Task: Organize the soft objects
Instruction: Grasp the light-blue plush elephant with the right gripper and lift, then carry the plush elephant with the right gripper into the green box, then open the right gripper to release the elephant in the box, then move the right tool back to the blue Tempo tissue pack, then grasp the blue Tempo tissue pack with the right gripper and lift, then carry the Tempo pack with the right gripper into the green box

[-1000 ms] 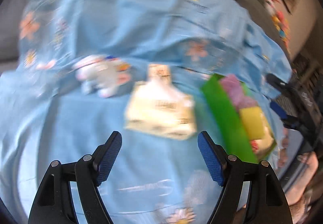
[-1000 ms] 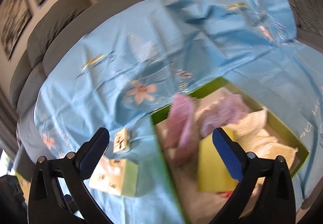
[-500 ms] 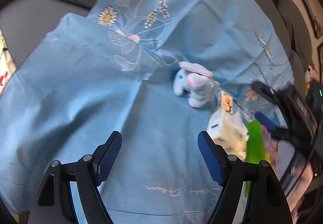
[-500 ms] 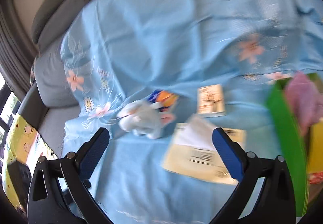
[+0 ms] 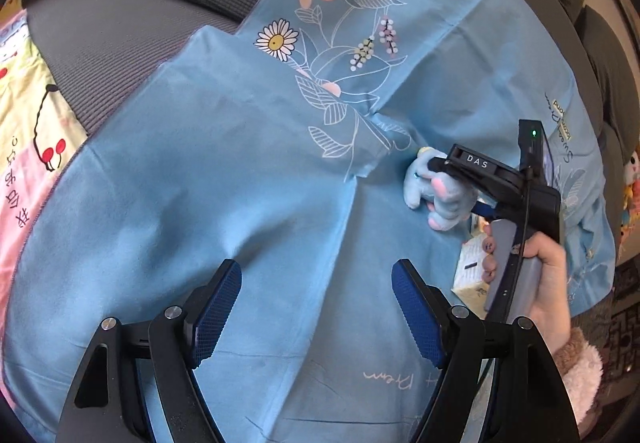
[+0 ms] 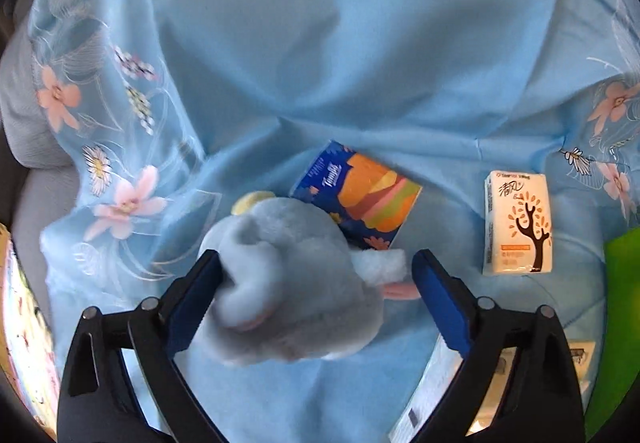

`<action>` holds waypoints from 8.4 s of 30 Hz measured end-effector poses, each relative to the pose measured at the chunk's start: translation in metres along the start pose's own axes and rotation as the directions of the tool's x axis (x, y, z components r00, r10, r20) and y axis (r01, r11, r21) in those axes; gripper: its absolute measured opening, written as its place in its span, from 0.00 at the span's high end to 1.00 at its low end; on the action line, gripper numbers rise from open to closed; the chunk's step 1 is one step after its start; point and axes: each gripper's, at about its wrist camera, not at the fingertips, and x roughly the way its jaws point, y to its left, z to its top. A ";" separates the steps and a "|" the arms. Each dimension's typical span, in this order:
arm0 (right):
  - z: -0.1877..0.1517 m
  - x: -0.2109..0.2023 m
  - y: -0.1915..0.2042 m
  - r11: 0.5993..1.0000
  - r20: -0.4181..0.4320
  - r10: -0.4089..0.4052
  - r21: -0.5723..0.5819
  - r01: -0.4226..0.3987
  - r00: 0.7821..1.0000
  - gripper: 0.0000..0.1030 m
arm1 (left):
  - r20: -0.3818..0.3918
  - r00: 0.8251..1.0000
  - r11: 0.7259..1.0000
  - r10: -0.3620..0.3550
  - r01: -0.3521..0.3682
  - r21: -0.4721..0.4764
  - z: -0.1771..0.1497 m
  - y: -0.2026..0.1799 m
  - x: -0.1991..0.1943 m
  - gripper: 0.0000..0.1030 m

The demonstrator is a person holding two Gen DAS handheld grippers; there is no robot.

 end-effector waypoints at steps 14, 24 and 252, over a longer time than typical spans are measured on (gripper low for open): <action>-0.086 -0.092 0.022 0.982 0.168 0.073 -0.182 -0.041 0.983 0.41 | -0.002 1.000 1.000 0.003 -0.003 -0.025 0.000 0.000 0.001 0.24; -0.183 -0.111 -0.001 0.956 0.102 -0.006 -0.292 0.036 0.995 0.35 | -0.045 0.999 1.000 -0.001 0.002 0.020 -0.017 -0.018 0.007 0.24; -0.169 -0.145 -0.107 0.912 0.088 0.406 0.022 -0.409 0.910 0.50 | -0.075 0.979 0.859 -0.188 0.201 0.470 -0.120 -0.197 0.027 0.59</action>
